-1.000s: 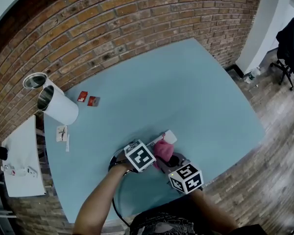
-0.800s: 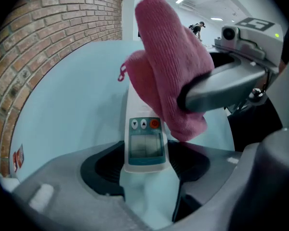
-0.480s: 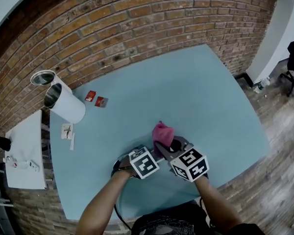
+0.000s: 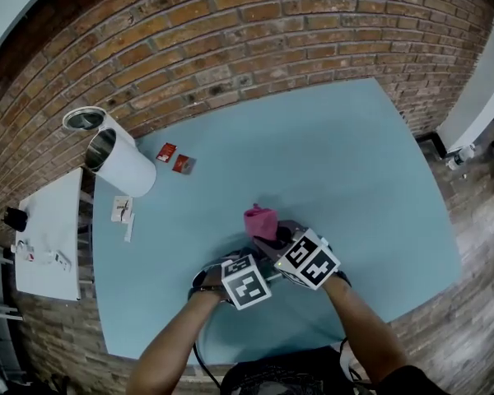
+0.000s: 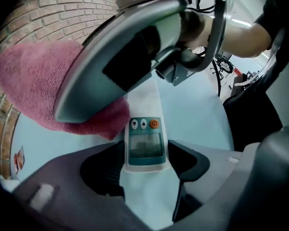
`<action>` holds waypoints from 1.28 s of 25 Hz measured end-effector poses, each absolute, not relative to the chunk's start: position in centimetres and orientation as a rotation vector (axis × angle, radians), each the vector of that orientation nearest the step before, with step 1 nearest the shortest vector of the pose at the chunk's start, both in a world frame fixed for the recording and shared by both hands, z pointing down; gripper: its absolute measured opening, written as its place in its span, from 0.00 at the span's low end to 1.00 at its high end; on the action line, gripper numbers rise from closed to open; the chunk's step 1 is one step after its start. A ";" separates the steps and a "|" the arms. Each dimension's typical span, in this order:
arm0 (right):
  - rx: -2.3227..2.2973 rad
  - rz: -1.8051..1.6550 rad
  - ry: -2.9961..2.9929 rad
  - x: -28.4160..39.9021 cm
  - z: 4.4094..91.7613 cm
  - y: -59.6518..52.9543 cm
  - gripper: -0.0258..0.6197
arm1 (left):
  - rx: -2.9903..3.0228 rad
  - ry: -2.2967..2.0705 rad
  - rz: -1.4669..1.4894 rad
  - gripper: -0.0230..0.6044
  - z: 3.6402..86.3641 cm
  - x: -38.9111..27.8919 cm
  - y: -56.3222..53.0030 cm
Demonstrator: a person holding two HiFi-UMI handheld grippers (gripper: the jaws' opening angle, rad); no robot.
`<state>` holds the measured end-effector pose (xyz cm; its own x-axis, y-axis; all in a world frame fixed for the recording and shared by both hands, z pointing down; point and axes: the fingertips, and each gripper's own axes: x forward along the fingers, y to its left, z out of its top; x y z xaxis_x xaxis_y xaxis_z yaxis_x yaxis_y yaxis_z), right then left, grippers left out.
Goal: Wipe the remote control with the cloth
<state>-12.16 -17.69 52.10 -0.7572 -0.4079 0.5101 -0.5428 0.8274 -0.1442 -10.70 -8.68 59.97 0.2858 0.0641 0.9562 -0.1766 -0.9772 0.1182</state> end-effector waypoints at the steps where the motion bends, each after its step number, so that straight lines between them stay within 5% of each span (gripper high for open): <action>1: 0.677 0.384 -2.540 -12.3 52.4 -17.7 0.14 | 2.346 -0.106 1.765 0.49 60.0 -10.7 -8.7; 32: 0.662 0.423 -2.514 -6.3 54.3 -18.9 0.14 | 2.265 -0.121 1.840 0.49 60.2 -11.1 -8.8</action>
